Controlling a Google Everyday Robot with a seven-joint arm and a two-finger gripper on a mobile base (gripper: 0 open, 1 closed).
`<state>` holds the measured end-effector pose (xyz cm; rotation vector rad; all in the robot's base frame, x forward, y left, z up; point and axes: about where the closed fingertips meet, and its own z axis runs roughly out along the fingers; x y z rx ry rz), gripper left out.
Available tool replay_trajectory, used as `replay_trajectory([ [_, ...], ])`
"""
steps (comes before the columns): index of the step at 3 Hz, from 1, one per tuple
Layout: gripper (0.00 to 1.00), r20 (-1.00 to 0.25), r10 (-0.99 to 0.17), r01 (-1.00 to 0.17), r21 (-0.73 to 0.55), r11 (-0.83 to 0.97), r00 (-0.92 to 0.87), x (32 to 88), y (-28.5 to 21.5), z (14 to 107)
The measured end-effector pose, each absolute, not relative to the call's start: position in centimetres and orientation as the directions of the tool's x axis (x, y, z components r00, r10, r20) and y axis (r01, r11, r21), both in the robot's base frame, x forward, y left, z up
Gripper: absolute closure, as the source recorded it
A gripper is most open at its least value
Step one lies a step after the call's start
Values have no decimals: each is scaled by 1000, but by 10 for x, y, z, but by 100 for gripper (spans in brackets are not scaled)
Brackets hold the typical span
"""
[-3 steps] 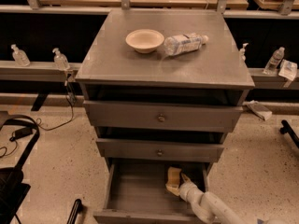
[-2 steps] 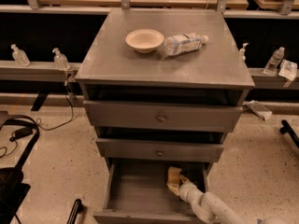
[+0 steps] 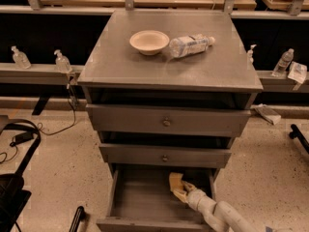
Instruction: Pick sponge from bottom drawer and place on counter
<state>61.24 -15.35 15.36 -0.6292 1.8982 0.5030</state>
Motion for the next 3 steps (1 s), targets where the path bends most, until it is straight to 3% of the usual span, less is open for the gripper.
replay_trajectory([
  [1,100,-958,-200,-706,6,708,-208,600,-141,207],
  [3,100,-935,-291,-758,-40,651,-201,555,-150,247],
])
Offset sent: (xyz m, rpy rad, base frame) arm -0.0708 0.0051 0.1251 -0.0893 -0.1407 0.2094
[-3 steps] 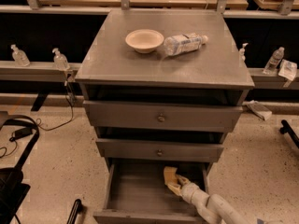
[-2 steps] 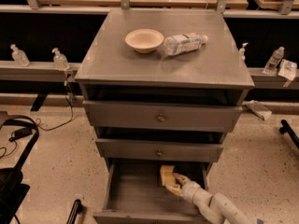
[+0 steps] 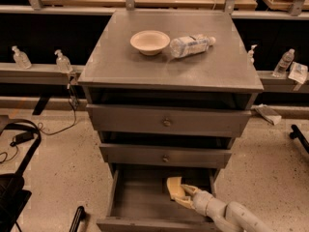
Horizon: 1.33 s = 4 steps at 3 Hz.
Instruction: Pick sponge from bottom drawer and place on counter
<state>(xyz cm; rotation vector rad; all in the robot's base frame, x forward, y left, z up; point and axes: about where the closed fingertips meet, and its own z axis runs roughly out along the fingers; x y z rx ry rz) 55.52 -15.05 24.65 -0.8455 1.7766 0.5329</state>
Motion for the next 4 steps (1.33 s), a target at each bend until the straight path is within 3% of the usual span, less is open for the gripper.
replay_trajectory([
  [2,100,-932,-299,-793,-20,609,-207,557,-142,255],
  [4,100,-936,-280,-859,41,511,-212,527,-137,341],
])
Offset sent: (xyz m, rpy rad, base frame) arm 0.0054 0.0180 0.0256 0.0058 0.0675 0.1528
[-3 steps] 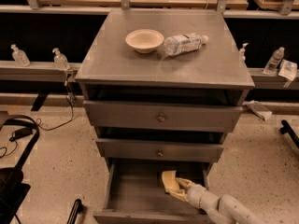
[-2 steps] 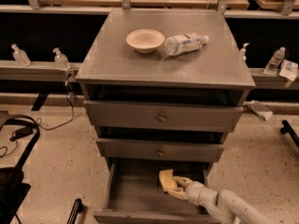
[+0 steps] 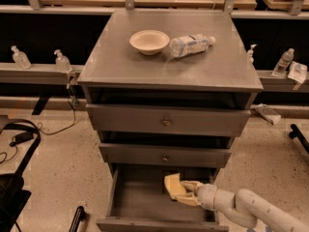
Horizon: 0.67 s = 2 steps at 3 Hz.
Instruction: Pick sponge from bottom drawer and place on counter
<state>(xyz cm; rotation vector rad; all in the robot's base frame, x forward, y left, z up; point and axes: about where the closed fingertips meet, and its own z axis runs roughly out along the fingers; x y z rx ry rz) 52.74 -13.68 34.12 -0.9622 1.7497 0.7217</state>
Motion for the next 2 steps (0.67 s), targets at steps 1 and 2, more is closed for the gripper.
replay_trajectory([
  [1,100,-958,-244,-894,28,446,-152,508,-138,395],
  [2,100,-976,-207,-939,-6,345,-70,490,-130,453],
])
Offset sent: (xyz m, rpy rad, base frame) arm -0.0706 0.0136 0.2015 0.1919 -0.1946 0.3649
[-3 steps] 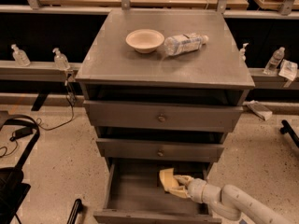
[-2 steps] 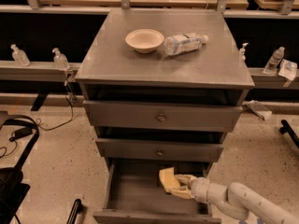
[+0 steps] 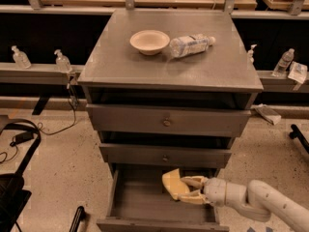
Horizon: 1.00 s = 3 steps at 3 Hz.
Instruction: Pick sponge from bottom drawer and place on counter
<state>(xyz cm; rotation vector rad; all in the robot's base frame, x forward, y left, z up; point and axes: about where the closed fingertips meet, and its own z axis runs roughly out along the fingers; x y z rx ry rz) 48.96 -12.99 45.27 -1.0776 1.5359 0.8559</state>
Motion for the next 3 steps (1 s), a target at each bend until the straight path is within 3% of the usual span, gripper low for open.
replay_trajectory([
  [2,100,-986,-152,-970,-104,221,71,474,-117,571],
  [3,100,-987,-149,-970,-97,221,65,476,-117,573],
])
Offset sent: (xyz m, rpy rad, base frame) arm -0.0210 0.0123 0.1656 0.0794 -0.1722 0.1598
